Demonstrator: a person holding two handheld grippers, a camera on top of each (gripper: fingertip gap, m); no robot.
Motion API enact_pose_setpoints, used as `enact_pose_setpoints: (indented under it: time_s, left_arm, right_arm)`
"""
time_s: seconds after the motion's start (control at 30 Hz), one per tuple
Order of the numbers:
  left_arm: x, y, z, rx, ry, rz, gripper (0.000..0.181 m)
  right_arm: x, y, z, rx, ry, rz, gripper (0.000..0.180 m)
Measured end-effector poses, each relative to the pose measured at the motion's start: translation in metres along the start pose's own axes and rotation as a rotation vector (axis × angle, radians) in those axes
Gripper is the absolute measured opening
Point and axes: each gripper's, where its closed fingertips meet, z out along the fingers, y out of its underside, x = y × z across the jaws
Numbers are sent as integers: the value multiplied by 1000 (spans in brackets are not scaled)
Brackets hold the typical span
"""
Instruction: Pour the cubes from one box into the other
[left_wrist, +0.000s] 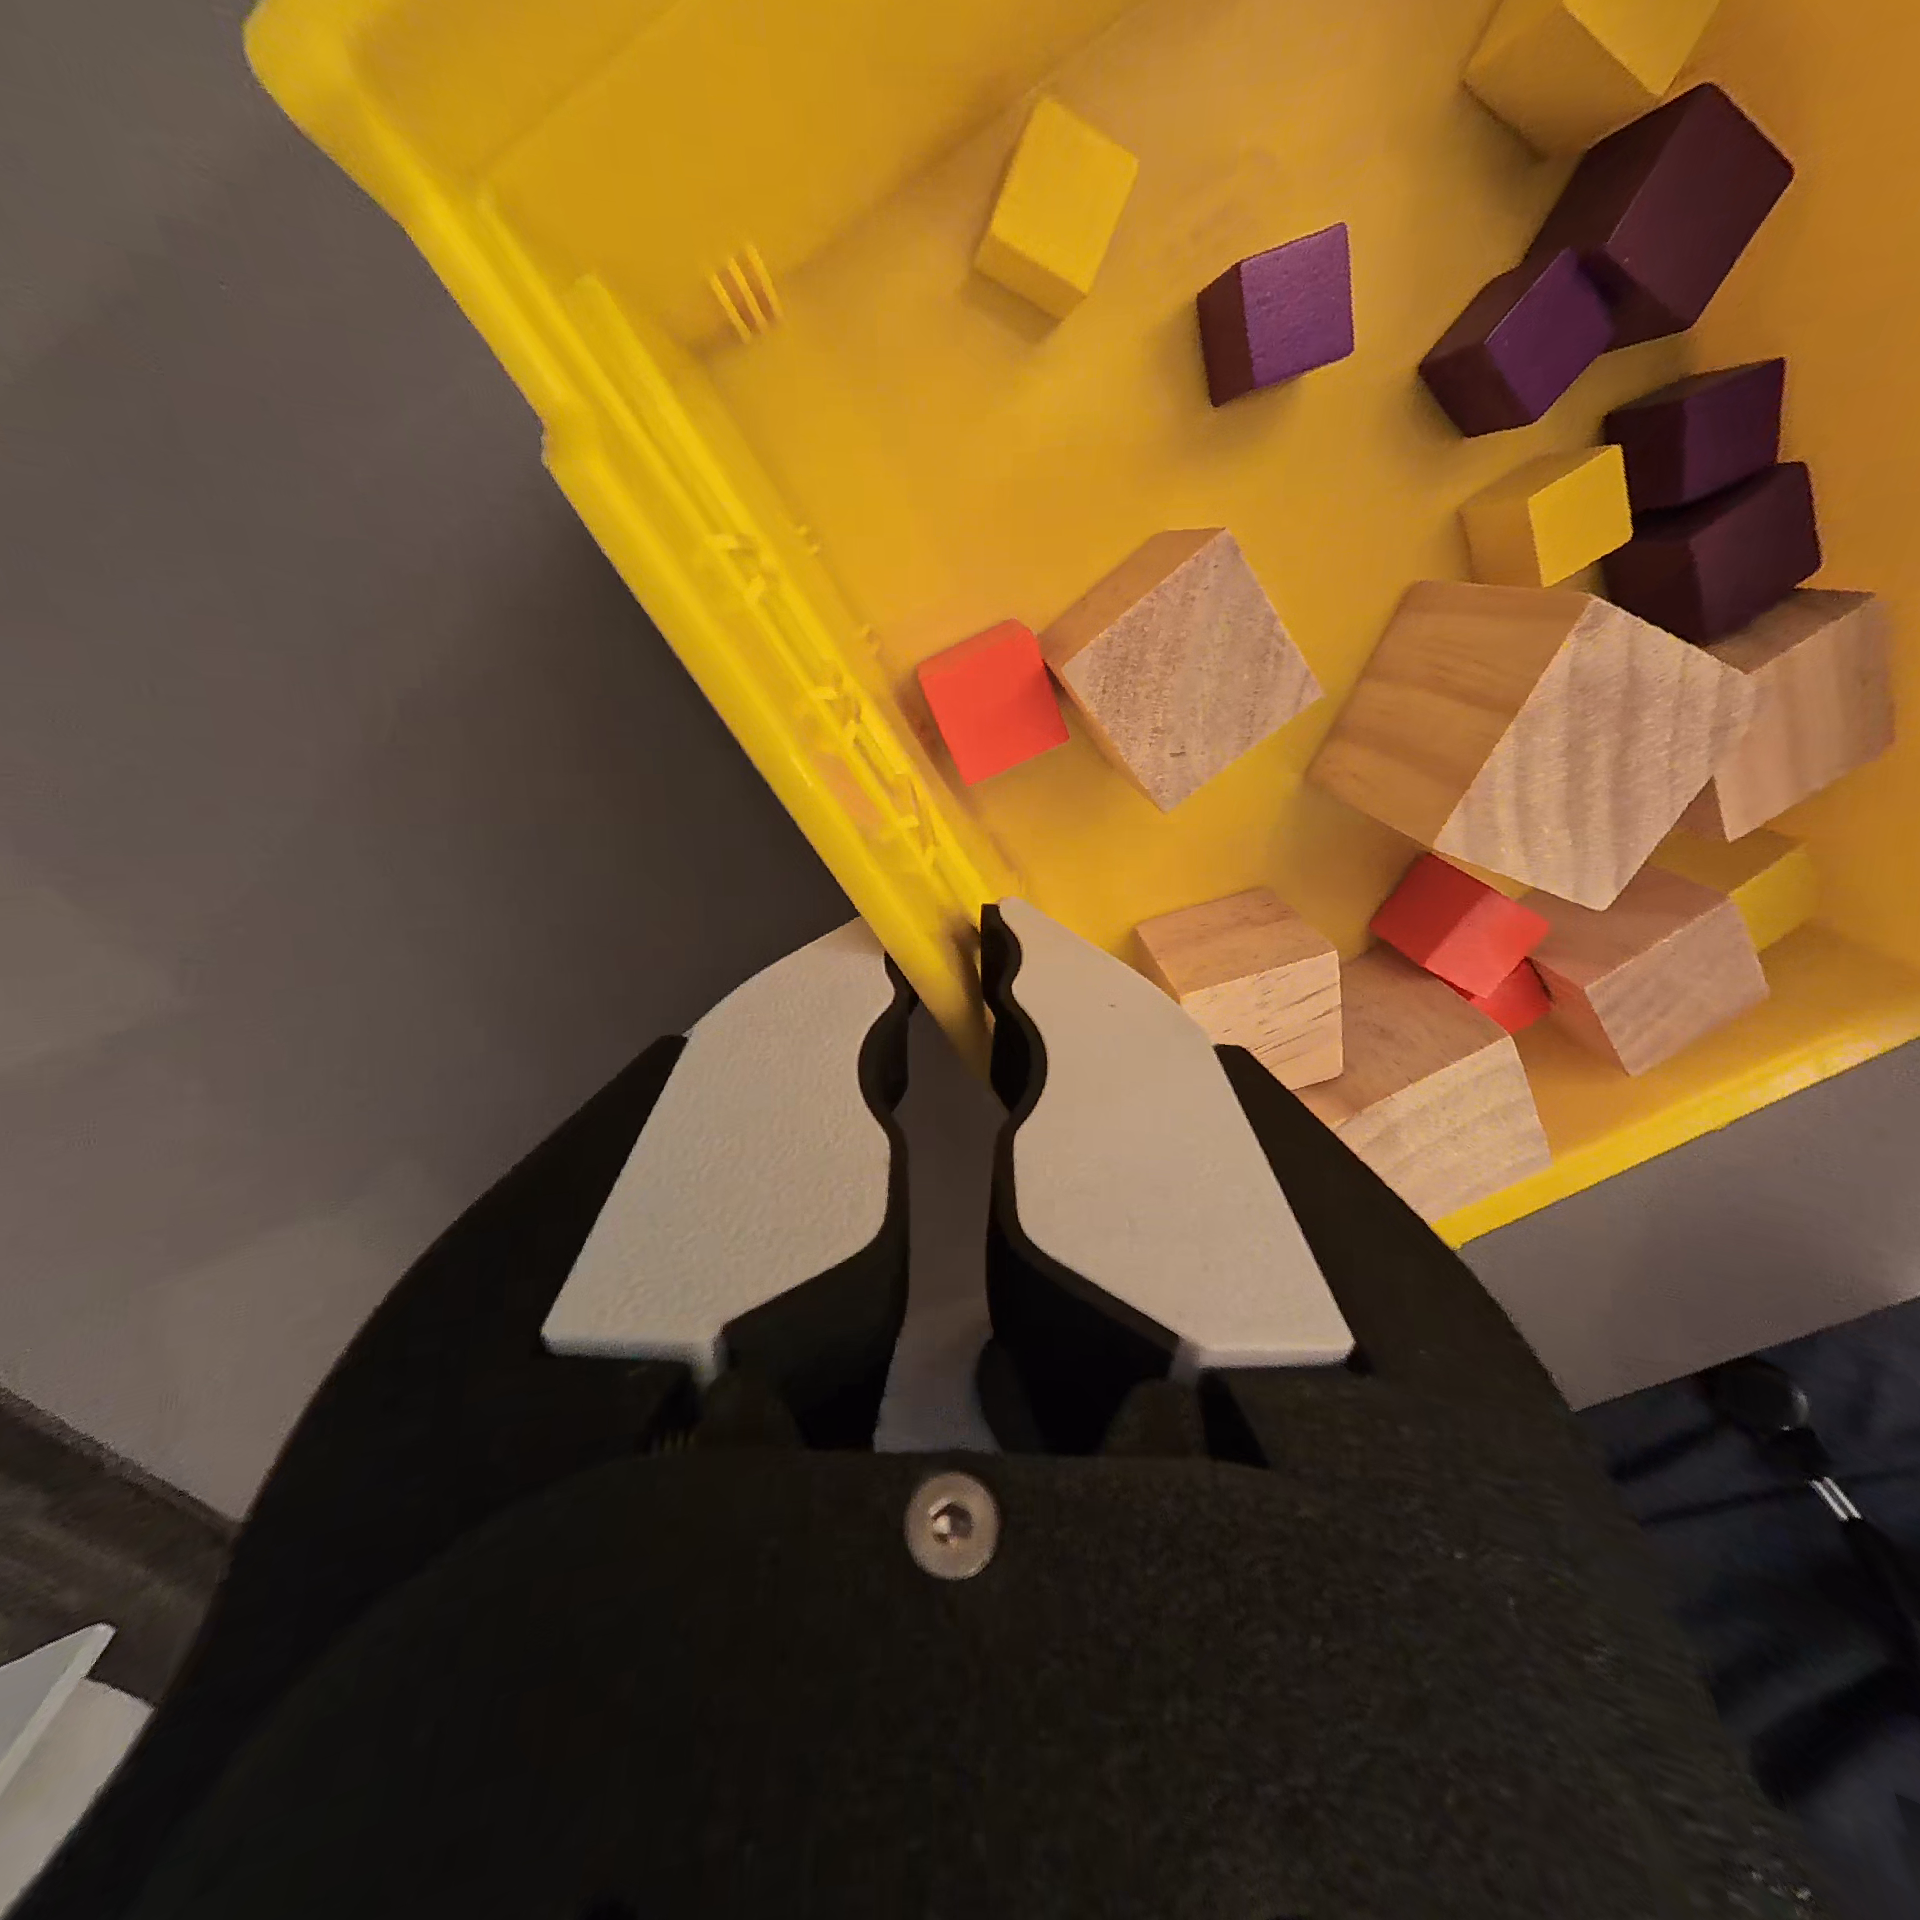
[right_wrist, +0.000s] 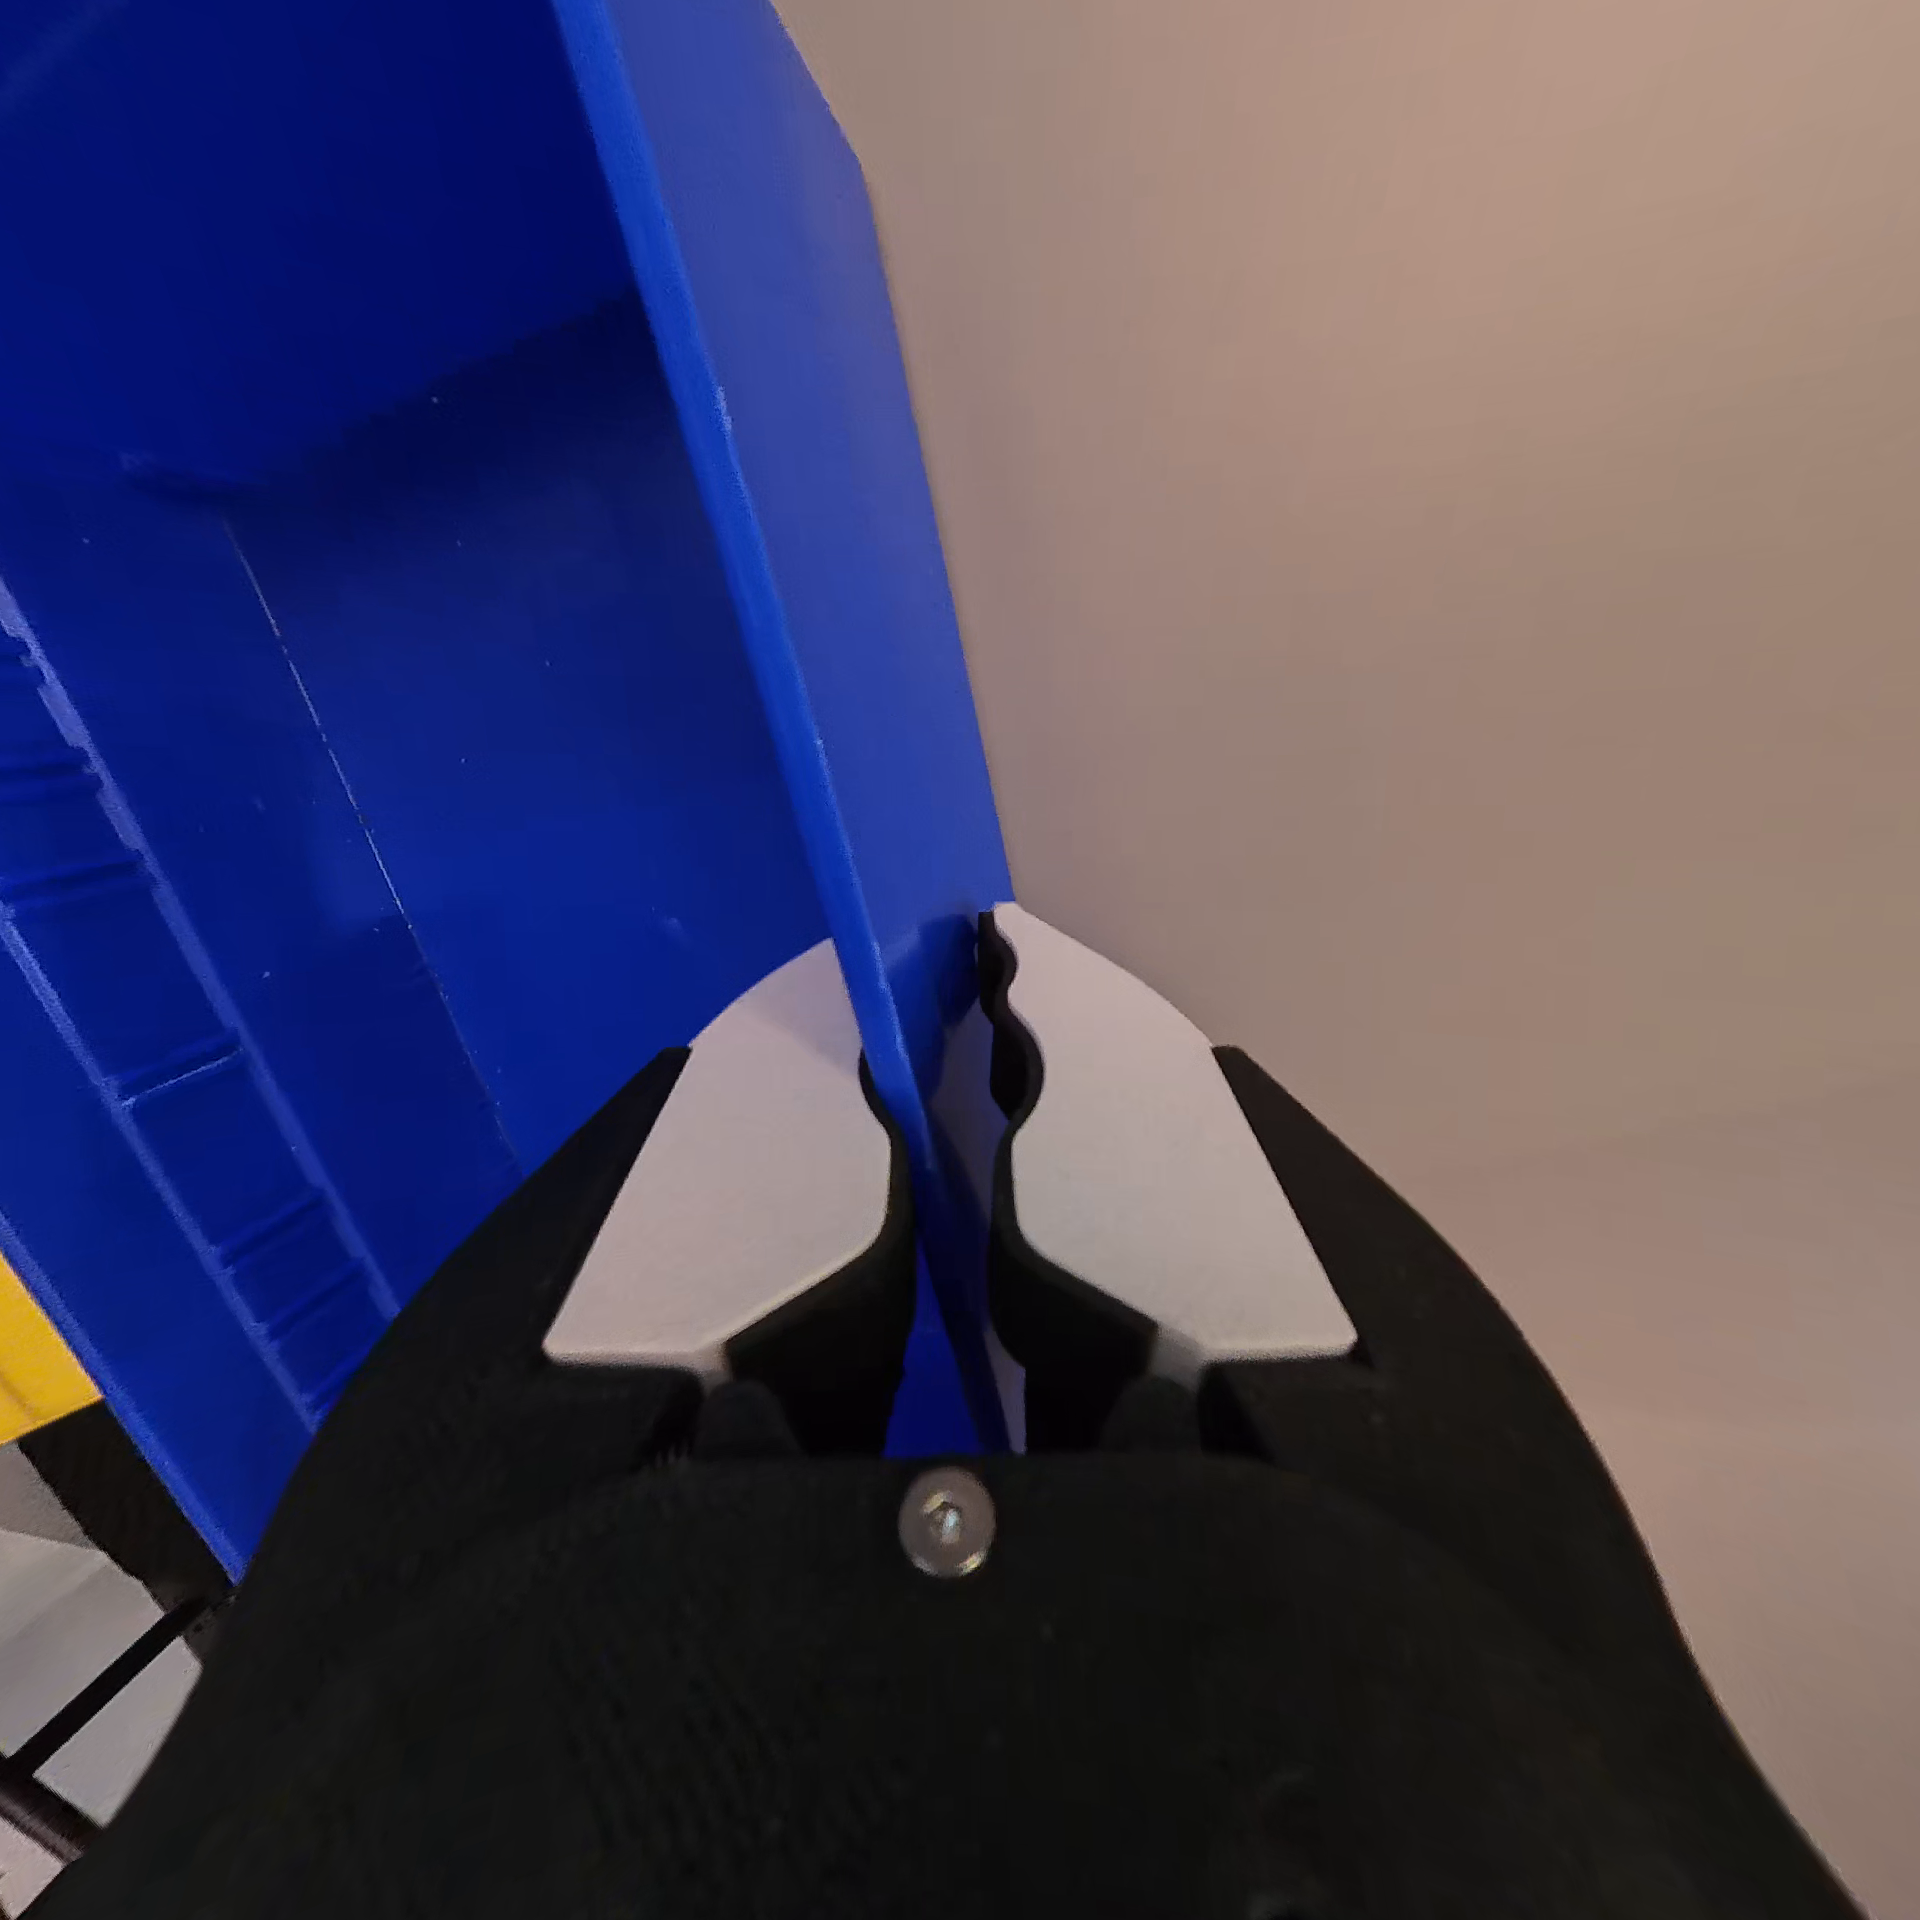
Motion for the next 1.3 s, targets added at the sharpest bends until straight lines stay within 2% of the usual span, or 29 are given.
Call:
enact_pose_setpoints:
  time_s: [0.13,0.23,0.33,0.43,0.5,0.57,0.63,0.73,0.9,1.07,1.3]
  left_arm:
    - [-14,4,-2,7,-21,26,11]
    - [-18,3,-3,39,-9,30,10]
    - [-21,4,-4,52,-1,38,10]
    - [-27,5,-5,58,3,45,10]
    - [-33,7,-6,59,5,47,10]
    - [-40,8,-6,53,-1,54,10]
    - [-48,10,-7,46,-14,58,11]
    - [-59,14,-9,47,-15,51,11]
    - [-77,22,-11,38,-16,69,11]
    - [-101,24,-14,40,-86,66,12]
    - [-108,22,-16,99,-78,64,12]
  right_arm:
    - [-5,1,-2,10,-38,-56,21]
    - [-3,-10,-15,139,24,-133,18]
    - [-4,-35,-57,425,180,-241,21]
    - [-33,-48,-127,819,333,-402,22]
    - [-67,-40,-163,1021,348,-510,24]
    - [-109,-26,-177,1134,254,-632,25]
    - [-145,-15,-173,1132,128,-720,26]
    - [-179,-9,-156,1044,5,-747,30]
    - [-223,-11,-158,1073,-108,-788,30]
    - [-246,-14,-156,1078,-202,-783,30]
    - [-250,-18,-139,1062,-215,-807,30]
